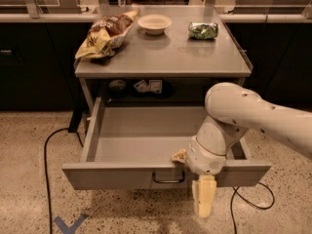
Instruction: Open top drawer
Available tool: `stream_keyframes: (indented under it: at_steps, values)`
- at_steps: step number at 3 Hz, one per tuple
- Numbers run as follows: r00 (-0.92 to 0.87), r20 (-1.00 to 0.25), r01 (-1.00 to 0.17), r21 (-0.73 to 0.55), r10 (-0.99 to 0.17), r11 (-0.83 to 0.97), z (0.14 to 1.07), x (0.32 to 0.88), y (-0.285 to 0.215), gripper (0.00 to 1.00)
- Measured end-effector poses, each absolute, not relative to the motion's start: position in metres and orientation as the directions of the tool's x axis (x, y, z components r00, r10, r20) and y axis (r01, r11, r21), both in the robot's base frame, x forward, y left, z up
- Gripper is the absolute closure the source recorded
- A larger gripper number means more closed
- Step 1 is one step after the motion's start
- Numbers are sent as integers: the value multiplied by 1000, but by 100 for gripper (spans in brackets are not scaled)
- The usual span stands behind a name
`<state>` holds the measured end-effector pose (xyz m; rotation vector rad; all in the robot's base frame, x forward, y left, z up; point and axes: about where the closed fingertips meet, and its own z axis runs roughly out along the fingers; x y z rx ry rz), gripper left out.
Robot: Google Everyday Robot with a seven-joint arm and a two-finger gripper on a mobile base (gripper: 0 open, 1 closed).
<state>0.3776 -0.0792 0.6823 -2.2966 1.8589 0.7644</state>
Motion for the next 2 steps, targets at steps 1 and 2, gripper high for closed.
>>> stream_keyframes:
  at_steps: [1, 2]
  values:
    - [127, -448, -927, 263, -885, -266, 686, 360, -82, 0]
    - [113, -495, -910, 297, -861, -290, 709, 310, -90, 0]
